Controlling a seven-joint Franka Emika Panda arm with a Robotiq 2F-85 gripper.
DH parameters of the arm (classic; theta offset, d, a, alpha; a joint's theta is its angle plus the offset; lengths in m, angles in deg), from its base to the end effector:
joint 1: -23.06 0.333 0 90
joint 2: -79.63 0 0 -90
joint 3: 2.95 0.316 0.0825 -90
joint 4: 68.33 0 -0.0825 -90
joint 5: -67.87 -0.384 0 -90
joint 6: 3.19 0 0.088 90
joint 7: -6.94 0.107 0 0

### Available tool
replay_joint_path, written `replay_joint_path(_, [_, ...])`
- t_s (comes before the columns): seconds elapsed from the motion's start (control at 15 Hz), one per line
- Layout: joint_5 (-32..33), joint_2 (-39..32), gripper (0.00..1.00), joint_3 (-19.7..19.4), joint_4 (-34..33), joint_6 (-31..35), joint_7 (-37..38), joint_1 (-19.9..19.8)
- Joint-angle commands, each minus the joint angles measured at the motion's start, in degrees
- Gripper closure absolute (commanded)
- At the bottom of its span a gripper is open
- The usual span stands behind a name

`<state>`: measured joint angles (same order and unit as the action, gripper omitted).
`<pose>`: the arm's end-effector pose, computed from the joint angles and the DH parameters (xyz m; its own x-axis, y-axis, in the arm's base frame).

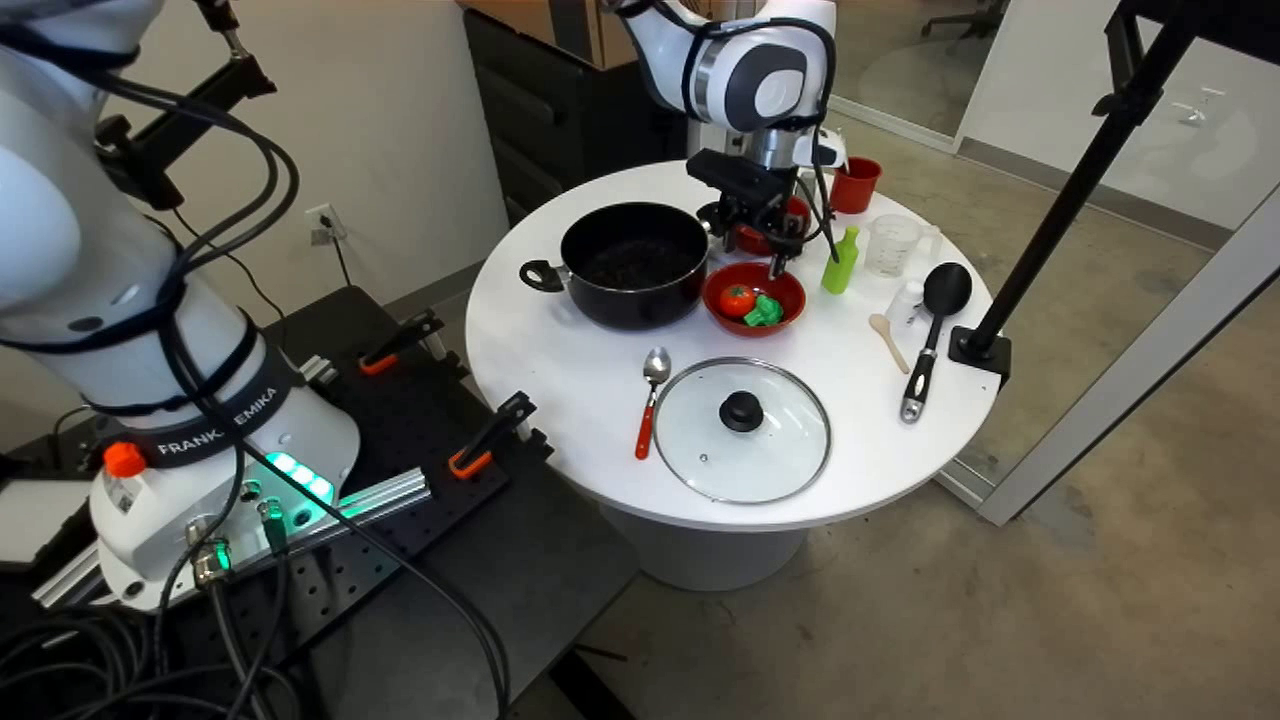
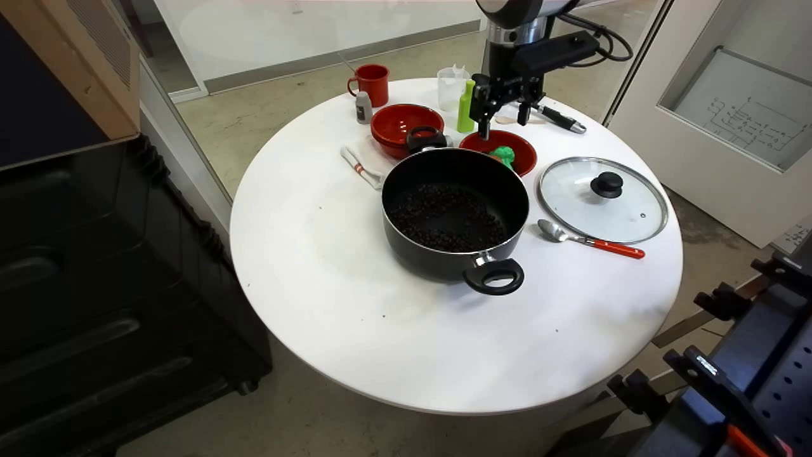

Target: Move the objects from the orange bowl to the black pot, then cover the black pot with the glass lid

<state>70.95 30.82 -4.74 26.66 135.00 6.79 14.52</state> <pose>0.6522 -0.1175 0.1030 0.9868 -0.1281 -0.0992 -0.1231 -0.9909 0.0549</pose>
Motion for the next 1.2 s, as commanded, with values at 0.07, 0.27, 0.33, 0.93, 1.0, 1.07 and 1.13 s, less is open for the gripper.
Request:
replay_joint_path(0.07, [-3.2,-4.6,0.00,0.5,-5.6,-0.6,-0.9,-0.2])
replay_joint_path(0.27, [-3.4,-7.1,0.00,0.2,-8.3,-0.7,0.2,0.4])
replay_joint_path(0.33, [-3.5,-7.9,0.00,0.0,-9.3,-0.9,0.5,0.6])
replay_joint_path(0.93, [-2.9,-14.7,0.00,-0.6,-19.0,-7.5,2.6,1.8])
replay_joint_path(1.0, [-2.8,-15.4,0.00,-0.7,-20.0,-8.9,2.8,2.0])
replay_joint_path(1.07, [-2.8,-16.0,0.00,-0.8,-20.9,-10.0,2.8,2.1])
replay_joint_path(1.13, [-2.8,-16.6,0.00,-0.7,-21.8,-11.3,2.8,2.1])
